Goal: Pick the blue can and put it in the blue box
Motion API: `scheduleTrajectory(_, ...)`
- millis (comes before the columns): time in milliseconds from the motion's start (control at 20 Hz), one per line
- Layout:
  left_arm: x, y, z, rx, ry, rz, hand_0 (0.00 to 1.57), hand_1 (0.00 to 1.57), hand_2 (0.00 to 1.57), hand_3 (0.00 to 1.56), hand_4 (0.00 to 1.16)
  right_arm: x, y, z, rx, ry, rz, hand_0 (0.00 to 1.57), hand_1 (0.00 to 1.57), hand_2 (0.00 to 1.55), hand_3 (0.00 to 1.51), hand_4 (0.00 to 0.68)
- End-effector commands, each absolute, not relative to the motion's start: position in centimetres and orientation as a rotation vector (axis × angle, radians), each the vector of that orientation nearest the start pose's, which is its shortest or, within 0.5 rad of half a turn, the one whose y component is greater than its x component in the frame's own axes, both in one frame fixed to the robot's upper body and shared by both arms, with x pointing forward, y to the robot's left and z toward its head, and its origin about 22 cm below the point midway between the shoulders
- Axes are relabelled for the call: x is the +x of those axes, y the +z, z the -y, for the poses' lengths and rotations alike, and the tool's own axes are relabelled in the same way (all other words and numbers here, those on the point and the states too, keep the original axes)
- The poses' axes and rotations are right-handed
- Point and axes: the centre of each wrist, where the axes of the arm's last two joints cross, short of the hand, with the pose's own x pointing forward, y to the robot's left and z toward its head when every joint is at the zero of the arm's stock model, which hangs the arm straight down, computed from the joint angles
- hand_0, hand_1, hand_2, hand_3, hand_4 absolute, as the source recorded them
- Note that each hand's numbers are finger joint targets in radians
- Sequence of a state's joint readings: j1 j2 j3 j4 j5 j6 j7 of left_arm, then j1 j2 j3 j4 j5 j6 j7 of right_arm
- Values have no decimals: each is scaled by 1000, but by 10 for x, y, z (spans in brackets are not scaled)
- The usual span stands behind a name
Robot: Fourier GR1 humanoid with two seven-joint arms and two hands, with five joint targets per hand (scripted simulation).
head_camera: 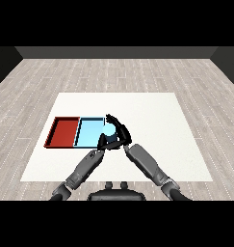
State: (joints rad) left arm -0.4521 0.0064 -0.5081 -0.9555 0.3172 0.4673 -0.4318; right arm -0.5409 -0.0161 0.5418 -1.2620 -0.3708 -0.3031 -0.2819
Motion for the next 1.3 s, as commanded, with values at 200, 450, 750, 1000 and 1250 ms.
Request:
scheduleTrajectory(200,304,-23,-85,-26,-131,1754,1571,1571,1571,1510,1133,282,56,89,492,149,1869,0,0,0,0,0)
scheduleTrajectory(450,315,-48,-117,1,-145,1753,1571,1571,1571,1503,1128,281,71,118,467,129,1878,0,0,0,0,0)
scheduleTrajectory(750,309,-53,-117,73,-191,1754,1571,1571,1571,1493,1126,276,72,133,425,19,1954,0,0,0,0,0)
scheduleTrajectory(1000,330,-28,-131,126,-190,1728,1571,1571,1571,1492,1131,254,80,204,370,-80,2013,0,0,0,0,0)
scheduleTrajectory(1250,351,-28,-175,249,-189,1677,1571,1571,1571,1503,1134,239,70,234,284,-128,2012,0,0,0,0,0)
